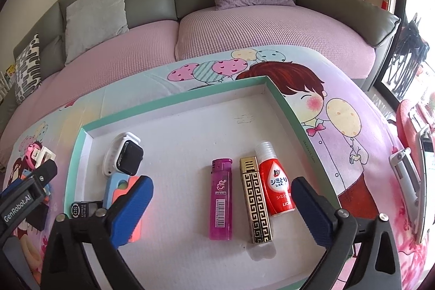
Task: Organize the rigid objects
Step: 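Withdraw both open tools from the tray back toward the item pile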
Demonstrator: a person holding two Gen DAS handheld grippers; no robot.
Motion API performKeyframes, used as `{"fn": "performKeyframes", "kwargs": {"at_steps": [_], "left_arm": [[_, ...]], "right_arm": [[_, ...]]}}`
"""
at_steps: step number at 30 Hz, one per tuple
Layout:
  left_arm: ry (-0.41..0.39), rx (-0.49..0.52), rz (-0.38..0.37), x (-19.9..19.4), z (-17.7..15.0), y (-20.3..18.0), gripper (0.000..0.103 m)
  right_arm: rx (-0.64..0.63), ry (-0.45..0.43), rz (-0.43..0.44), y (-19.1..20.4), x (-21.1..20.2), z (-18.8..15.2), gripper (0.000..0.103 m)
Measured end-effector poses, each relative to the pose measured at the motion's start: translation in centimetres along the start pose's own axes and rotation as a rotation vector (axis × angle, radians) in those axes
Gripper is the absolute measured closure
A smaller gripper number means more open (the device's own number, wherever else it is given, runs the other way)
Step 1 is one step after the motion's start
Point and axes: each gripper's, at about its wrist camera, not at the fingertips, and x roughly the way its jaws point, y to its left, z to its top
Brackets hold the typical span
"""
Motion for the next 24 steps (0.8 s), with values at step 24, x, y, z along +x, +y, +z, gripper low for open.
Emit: {"fn": "performKeyframes", "kwargs": {"at_steps": [24], "left_arm": [[-0.007, -0.145, 0.140, -1.2, 0.1, 9.9, 0.004]], "right_arm": [[-0.214, -0.046, 0.226, 10.7, -1.5, -1.4, 0.000]]}}
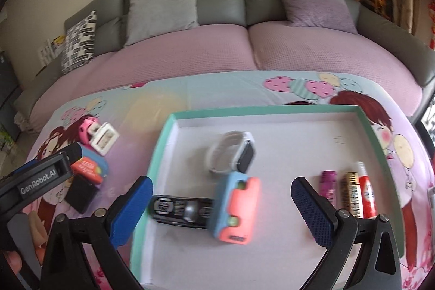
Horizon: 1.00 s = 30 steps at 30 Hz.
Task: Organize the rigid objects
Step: 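Withdraw both open tools from the tray back toward the item pile, then grasp the black charger plug with the right tool while the left tool approaches the white charger cube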
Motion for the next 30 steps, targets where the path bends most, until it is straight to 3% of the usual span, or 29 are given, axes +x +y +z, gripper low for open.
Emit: {"fn": "performKeyframes", "kwargs": {"at_steps": [30], "left_arm": [[0.094, -0.188, 0.033, 2.3, -1.8, 11.1, 0.004]], "right_arm": [[-0.194, 0.049, 0.100, 11.1, 2.2, -2.8, 0.000]]}}
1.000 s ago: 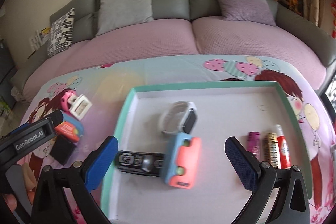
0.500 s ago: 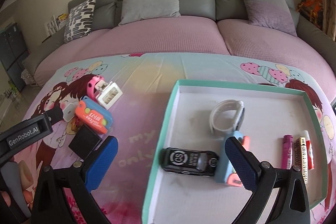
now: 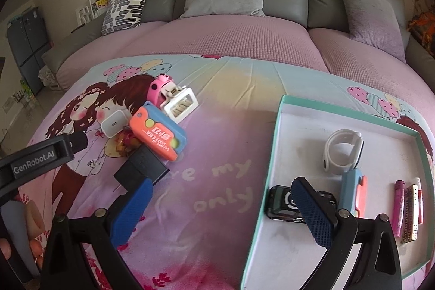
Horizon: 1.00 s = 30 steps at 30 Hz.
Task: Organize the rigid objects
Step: 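Grasp the black charger plug with the right tool while the left tool approaches the white charger cube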
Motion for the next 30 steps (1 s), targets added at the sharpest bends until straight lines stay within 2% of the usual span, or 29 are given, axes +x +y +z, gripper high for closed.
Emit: {"fn": "performKeyframes", "kwargs": {"at_steps": [14, 23, 26, 30], "left_arm": [[0.050, -0.101, -0.014, 1.6, -0.4, 4.3, 0.004], [0.095, -0.127, -0.032, 4.0, -0.7, 5.4, 0.004], [0.099, -0.102, -0.015, 4.8, -0.7, 5.0, 0.004], [0.111, -0.083, -0.046, 5.3, -0.6, 4.4, 0.004]], "right_arm": [[-0.041, -0.021, 0.032, 2.6, 0.6, -0.5, 0.000], [-0.113, -0.028, 0.062, 5.6, 2.1, -0.2, 0.000], [-0.125, -0.003, 0.070, 6.3, 3.3, -0.4, 0.003], [-0.101, 0.014, 0.094, 6.3, 4.4, -0.4, 0.010]]}}
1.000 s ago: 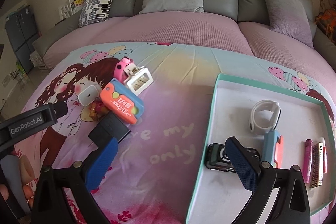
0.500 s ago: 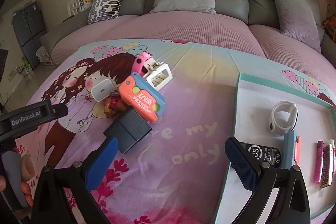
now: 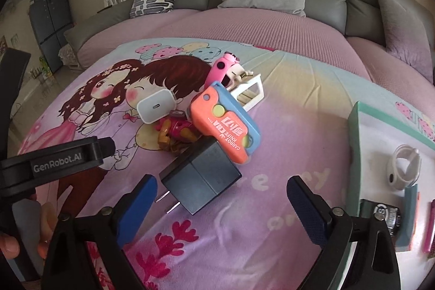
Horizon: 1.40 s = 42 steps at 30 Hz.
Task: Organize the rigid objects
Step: 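Grasp the black charger plug with the right tool while the left tool approaches the white charger cube, then close the left tool on the white charger cube while the right tool lifts the black charger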
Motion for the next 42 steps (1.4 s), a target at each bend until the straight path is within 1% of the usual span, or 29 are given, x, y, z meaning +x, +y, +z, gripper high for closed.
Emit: {"fn": "performKeyframes", "kwargs": {"at_steps": [3, 5, 6, 7, 10, 18, 20, 21, 23, 36, 42], "left_arm": [[0.009, 0.008, -0.004, 0.3, 0.1, -0.2, 0.004], [0.016, 0.006, -0.004, 0.4, 0.2, -0.1, 0.004], [0.018, 0.000, -0.004, 0.5, 0.2, 0.0, 0.004], [0.019, -0.005, -0.003, 0.6, 0.3, 0.1, 0.004], [0.019, -0.012, 0.001, 0.6, 0.3, 0.3, 0.004], [0.019, 0.007, 0.017, 0.6, 0.4, -0.3, 0.004], [0.019, 0.008, 0.018, 0.5, 0.4, -0.4, 0.004], [0.019, 0.008, 0.018, 0.3, 0.3, -0.3, 0.004], [0.017, 0.008, 0.020, 0.3, 0.3, -0.3, 0.004], [0.019, 0.017, 0.024, 0.1, 0.3, -0.5, 0.004], [0.018, 0.015, 0.028, 0.1, 0.3, -0.4, 0.004]], "right_arm": [[0.023, -0.001, 0.018, -0.2, 0.5, 0.2, 0.012], [0.026, -0.002, 0.027, -0.2, 0.6, 0.2, 0.016], [0.029, -0.002, 0.036, -0.2, 0.6, 0.2, 0.021], [0.032, -0.001, 0.045, -0.2, 0.7, 0.3, 0.024], [0.038, 0.008, 0.067, 0.0, 1.1, 0.3, 0.027], [0.082, -0.005, 0.128, 0.0, 1.5, 0.3, 0.027], [0.081, 0.000, 0.115, -0.1, 1.6, 0.3, 0.033], [0.085, 0.000, 0.118, -0.2, 1.6, 0.3, 0.035], [0.096, 0.000, 0.127, -0.3, 1.6, 0.3, 0.035], [0.074, 0.000, 0.116, -0.1, 1.8, 0.2, 0.033], [0.064, 0.012, 0.112, 0.0, 1.7, 0.1, 0.035]]}}
